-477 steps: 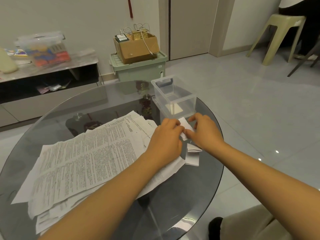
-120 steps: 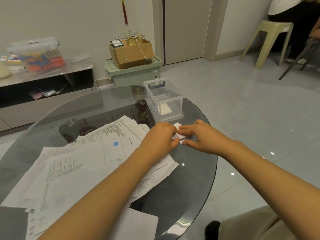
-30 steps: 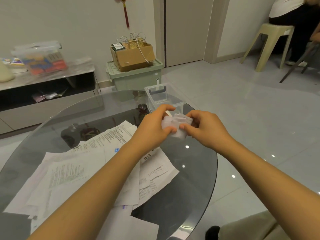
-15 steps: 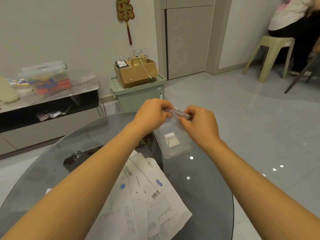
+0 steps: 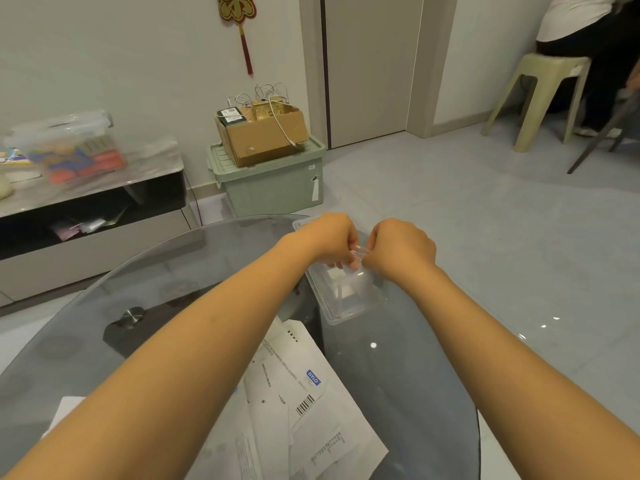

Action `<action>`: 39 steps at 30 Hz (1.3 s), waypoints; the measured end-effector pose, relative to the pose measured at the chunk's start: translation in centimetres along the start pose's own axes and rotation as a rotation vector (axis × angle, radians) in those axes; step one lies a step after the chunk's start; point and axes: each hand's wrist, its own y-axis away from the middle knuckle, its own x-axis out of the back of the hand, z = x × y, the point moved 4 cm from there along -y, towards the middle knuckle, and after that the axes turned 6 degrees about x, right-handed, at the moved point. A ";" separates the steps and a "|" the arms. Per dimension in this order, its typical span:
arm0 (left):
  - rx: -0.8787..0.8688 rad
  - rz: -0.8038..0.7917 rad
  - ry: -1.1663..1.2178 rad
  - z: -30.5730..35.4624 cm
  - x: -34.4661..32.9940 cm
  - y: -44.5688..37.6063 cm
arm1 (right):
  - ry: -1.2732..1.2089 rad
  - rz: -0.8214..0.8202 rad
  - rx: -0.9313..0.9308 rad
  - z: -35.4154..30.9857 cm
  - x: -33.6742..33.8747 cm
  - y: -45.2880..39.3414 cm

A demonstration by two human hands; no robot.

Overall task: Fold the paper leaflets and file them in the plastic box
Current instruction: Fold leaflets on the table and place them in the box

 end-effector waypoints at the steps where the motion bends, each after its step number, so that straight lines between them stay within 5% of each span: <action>1: 0.006 -0.004 -0.032 0.2 0.0 -0.1 | -0.015 -0.004 0.003 0.0 0.0 -0.1; 7: 0.015 -0.002 -0.189 1.4 0.2 -0.7 | -0.111 -0.009 0.027 0.2 -0.2 0.0; 30: 0.117 -0.001 -0.200 0.5 1.2 1.9 | -0.364 -0.012 0.131 0.5 0.6 0.6; 39: 0.063 0.206 -0.143 1.4 2.7 6.8 | -0.419 0.142 0.177 0.2 1.2 5.0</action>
